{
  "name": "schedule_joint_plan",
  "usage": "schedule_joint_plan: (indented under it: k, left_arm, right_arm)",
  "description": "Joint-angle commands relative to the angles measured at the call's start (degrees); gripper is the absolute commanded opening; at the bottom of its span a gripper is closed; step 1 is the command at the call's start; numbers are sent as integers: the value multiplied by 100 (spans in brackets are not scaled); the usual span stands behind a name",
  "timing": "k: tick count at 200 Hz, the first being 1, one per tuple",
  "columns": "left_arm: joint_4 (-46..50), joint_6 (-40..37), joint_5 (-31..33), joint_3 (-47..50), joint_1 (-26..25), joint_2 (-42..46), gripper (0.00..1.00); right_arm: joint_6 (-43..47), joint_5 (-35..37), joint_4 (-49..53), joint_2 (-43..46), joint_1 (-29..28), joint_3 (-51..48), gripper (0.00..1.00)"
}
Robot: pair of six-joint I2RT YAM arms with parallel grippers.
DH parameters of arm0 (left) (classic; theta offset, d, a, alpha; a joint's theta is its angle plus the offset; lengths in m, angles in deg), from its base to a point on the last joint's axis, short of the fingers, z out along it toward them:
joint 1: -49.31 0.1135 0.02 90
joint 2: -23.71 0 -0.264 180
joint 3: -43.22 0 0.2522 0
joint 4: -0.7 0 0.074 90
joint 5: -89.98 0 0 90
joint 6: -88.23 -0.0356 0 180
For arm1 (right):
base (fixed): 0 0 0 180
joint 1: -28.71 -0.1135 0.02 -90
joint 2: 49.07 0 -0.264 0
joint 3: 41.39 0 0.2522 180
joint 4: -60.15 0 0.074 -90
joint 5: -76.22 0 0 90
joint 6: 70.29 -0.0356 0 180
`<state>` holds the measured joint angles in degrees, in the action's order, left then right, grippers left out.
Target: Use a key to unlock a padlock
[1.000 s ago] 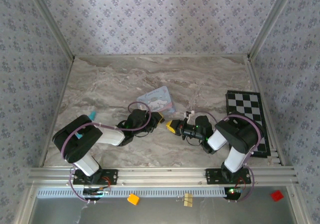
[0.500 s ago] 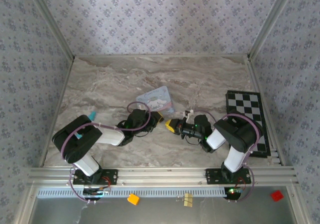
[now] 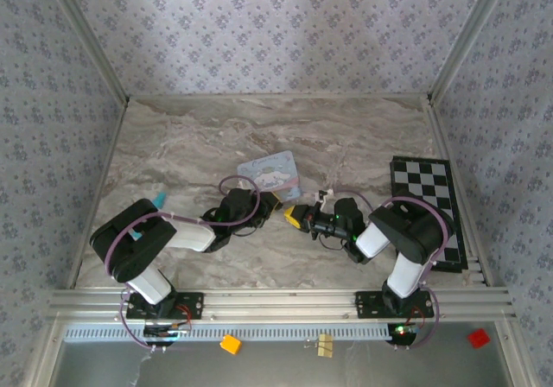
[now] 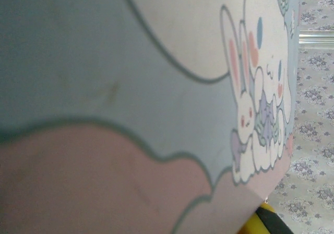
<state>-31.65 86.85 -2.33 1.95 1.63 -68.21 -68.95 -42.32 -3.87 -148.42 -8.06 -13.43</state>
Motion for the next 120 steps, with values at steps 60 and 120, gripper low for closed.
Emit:
schedule_joint_plan:
  k: [60,120]
  left_arm:
    - [-197,-36,-710,-271,-382,174,5]
    - [-232,-52,-727,-397,-428,94,6]
  right_arm:
    - [24,23,-202,-44,316,392,0]
    - [81,91,-198,-226,144,437,0]
